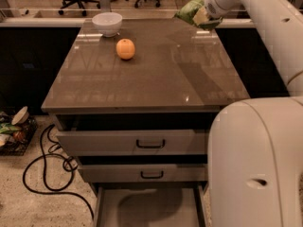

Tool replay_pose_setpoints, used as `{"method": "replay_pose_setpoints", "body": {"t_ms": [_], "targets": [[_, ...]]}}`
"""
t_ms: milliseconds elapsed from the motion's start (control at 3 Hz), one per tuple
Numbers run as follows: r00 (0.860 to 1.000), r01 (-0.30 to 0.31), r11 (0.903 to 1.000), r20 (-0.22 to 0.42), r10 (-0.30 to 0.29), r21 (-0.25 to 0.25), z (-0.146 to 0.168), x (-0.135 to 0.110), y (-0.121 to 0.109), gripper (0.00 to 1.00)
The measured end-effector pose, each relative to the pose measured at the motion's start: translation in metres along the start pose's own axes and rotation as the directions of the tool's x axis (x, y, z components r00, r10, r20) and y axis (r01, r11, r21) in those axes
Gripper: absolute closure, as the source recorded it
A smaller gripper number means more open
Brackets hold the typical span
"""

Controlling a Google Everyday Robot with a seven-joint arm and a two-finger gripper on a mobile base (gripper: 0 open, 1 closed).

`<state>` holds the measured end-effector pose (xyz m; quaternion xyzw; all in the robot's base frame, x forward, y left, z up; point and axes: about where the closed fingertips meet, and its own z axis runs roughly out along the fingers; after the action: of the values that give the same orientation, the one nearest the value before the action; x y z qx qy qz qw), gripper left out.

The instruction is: Place green jalapeno chip bag into bottom drawer

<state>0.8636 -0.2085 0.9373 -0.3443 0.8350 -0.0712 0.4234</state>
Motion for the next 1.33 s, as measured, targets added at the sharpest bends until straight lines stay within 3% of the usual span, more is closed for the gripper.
{"method": "replay_pose_setpoints", "body": {"t_ms": [333, 667, 1000, 1333], "targets": [[0.998, 0.062, 0.9897, -0.015, -0.061, 0.129, -0.063, -0.033, -0.008, 1.0], [0.995, 0.09, 0.9777, -0.056, -0.08, 0.19, -0.124, -0.038, 0.0, 1.0], [0.994, 0.102, 0.9729, -0.065, -0.09, 0.207, -0.191, -0.024, 0.019, 1.0], [0.992, 0.112, 0.9741, -0.073, -0.099, 0.197, -0.246, 0.007, 0.042, 1.0]]}}
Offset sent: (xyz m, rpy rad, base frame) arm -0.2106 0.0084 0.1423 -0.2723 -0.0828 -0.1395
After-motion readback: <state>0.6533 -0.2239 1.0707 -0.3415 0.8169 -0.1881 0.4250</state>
